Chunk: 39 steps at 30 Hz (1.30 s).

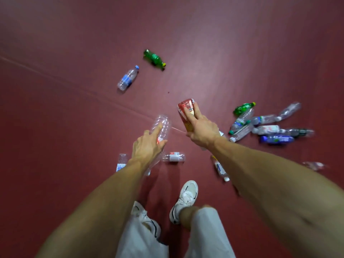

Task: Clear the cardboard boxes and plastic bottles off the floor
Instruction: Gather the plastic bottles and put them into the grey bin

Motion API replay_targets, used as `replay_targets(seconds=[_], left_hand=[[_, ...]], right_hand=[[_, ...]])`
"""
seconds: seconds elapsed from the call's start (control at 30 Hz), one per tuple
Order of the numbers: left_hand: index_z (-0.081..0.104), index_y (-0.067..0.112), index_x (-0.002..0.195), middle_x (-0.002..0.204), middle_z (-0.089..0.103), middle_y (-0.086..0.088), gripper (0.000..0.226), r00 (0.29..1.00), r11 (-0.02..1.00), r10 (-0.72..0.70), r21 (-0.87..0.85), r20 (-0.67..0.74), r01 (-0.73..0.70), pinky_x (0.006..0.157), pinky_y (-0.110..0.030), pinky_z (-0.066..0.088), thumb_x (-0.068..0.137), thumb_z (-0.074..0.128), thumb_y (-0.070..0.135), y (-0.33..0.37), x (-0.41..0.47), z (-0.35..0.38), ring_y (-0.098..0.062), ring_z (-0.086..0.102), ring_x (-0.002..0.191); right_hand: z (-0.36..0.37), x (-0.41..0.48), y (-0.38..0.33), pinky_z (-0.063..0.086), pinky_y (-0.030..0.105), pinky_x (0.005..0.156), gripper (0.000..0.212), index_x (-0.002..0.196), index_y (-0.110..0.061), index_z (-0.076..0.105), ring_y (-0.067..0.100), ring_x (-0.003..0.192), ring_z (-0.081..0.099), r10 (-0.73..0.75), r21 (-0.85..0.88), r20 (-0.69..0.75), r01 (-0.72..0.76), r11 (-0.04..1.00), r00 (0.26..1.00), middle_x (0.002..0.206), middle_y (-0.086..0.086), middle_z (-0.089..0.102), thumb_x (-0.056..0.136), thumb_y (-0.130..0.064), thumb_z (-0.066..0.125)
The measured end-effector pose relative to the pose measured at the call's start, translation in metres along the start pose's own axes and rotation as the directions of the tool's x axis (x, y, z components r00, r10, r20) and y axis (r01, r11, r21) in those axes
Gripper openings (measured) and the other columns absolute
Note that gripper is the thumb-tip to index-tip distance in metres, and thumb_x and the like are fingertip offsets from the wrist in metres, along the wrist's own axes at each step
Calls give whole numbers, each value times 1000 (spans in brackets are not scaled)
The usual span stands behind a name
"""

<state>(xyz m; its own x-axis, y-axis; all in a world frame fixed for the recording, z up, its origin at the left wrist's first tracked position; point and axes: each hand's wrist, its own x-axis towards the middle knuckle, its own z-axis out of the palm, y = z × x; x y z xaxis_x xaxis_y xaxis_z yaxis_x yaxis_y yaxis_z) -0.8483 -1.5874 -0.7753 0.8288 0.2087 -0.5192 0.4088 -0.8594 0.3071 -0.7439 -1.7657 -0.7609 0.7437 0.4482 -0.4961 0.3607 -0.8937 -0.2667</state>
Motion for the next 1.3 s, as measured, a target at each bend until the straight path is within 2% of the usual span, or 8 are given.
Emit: replay_targets(seconds=[0.17,0.3,0.43,0.6,0.87,1.1,1.3], left_hand=[[29,39,151,124,54,-14,57,992,992,125,37,-18,-124,91,-46,46,99,50,50,67,-56,-89,-41,60,108],[34,37,148,125,54,-14,55,957,953,288,110,-32,-283,91,-44,46,98,51,52,117,-90,-138,-41,60,109],[35,36,148,125,56,-14,55,890,882,454,162,-48,-442,90,-43,45,98,52,52,172,-121,-171,-41,59,111],[41,32,144,121,58,-13,52,762,745,647,226,-18,-628,86,-40,45,97,53,52,250,-157,-182,-39,59,108],[38,32,146,118,56,-15,55,509,457,856,329,90,-827,80,-41,47,98,52,54,413,-249,-114,-39,62,100],[38,37,146,119,56,-12,54,364,295,916,333,170,-896,82,-42,49,97,50,57,575,-336,-15,-38,63,101],[36,38,147,118,55,-13,53,212,129,945,311,249,-942,80,-42,50,98,46,58,700,-418,62,-37,64,98]], right_hand=[[-97,-92,-7,47,43,94,96,159,-37,-1,35,131,45,143,59,-64,-140,988,988,167,0,-15,91,-29,66],[-145,-166,-6,46,43,94,93,159,-35,2,37,125,51,302,94,-155,-290,952,941,167,1,-14,91,-31,66],[-174,-235,6,48,44,96,94,159,-34,3,38,125,52,432,164,-253,-402,901,866,167,1,-14,91,-31,67],[-187,-319,38,50,43,98,98,158,-40,-3,37,122,56,578,318,-341,-487,813,741,167,-2,-16,89,-32,67],[-172,-485,147,46,41,101,97,158,-42,-3,39,121,56,795,502,-339,-618,605,503,167,-3,-13,91,-33,66],[-145,-641,278,45,40,102,93,159,-40,0,39,123,56,888,553,-280,-695,460,365,167,-2,-16,94,-33,65],[-127,-761,365,43,40,102,91,159,-40,2,41,122,55,952,616,-222,-726,304,211,167,-4,-15,93,-32,65]])
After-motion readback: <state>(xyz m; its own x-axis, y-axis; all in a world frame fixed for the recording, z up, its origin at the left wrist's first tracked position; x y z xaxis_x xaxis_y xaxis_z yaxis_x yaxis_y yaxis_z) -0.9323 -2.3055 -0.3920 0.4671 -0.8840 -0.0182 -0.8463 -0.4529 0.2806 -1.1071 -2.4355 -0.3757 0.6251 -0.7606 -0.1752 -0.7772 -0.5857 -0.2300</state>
